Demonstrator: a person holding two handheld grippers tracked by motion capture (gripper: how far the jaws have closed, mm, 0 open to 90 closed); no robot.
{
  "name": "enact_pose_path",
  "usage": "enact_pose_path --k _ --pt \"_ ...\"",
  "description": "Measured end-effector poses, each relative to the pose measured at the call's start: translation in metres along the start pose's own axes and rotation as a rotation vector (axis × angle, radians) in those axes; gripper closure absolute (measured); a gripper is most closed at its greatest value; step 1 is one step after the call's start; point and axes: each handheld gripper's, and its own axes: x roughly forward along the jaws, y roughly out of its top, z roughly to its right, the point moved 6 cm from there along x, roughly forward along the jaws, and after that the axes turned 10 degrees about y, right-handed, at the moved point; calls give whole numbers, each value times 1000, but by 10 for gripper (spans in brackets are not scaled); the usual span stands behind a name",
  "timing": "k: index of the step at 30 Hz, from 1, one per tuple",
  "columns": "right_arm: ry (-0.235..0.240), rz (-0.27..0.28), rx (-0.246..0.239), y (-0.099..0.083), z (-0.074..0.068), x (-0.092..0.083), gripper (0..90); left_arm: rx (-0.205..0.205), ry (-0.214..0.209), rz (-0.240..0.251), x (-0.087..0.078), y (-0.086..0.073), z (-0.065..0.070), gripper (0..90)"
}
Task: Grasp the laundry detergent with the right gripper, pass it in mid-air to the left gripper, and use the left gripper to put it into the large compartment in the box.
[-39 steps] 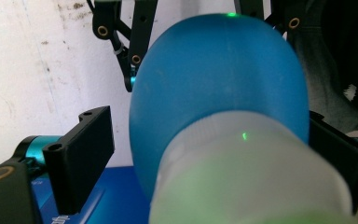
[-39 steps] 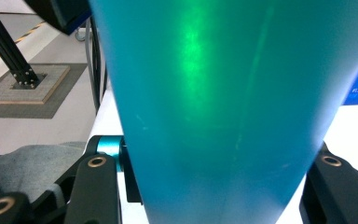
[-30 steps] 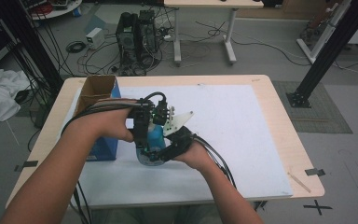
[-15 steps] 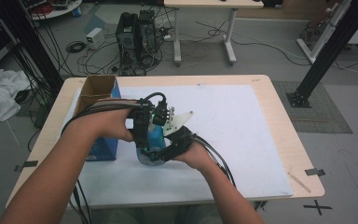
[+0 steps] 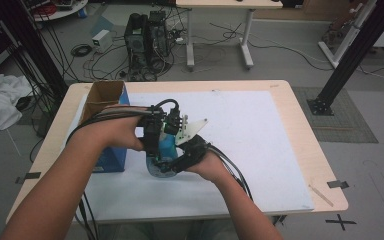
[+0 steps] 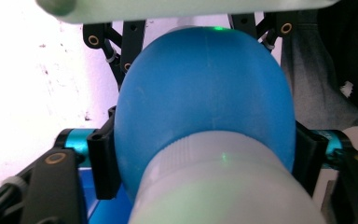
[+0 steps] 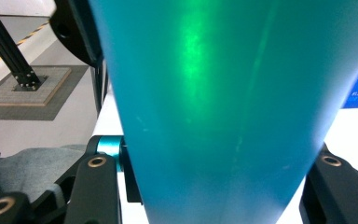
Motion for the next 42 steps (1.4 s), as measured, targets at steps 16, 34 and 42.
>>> enact_pose_path --k 16,34,42 --pt "5 6 1 1 0 1 444 -6 -6 -7 0 0 2 318" --pt "23 17 -10 1 0 0 438 -39 -5 -27 -3 2 2 387" --pt "12 77 7 7 2 -14 305 -33 13 -56 -6 8 1 388"
